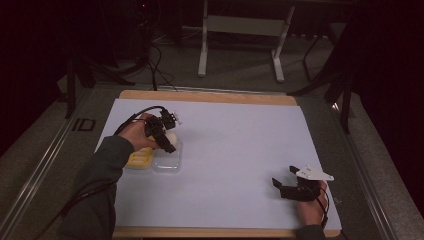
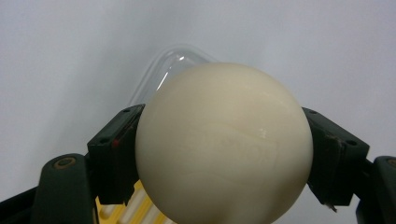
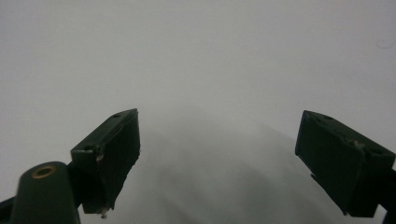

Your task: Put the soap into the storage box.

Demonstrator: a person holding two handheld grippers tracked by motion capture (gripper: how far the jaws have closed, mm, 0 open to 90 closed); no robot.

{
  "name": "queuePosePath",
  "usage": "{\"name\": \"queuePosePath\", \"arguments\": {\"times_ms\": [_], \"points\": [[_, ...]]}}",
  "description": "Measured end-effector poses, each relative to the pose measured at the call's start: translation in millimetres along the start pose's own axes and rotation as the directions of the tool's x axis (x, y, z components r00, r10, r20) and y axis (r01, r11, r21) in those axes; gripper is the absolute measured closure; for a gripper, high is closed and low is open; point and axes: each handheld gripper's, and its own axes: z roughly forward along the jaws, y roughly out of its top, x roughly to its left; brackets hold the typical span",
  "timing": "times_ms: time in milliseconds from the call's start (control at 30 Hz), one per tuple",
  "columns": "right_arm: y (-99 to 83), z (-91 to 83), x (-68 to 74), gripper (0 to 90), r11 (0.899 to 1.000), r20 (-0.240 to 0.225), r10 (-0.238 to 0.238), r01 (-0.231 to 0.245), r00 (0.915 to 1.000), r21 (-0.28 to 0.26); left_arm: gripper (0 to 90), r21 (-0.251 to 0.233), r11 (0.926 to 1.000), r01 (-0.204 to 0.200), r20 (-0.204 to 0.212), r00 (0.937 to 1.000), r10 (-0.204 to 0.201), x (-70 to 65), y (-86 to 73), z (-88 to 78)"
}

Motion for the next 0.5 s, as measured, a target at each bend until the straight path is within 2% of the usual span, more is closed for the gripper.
{"name": "queuePosePath", "arguments": {"times_ms": [500], "points": [[0.1,0.1,0.6,13.9,1.000,0.002,-0.004,0.004,1.0000,0.001,23.3,-0.008,0.9995,0.029,-0.013,0.9995,-0.029,3.5,-22.7,-4.7]]}}
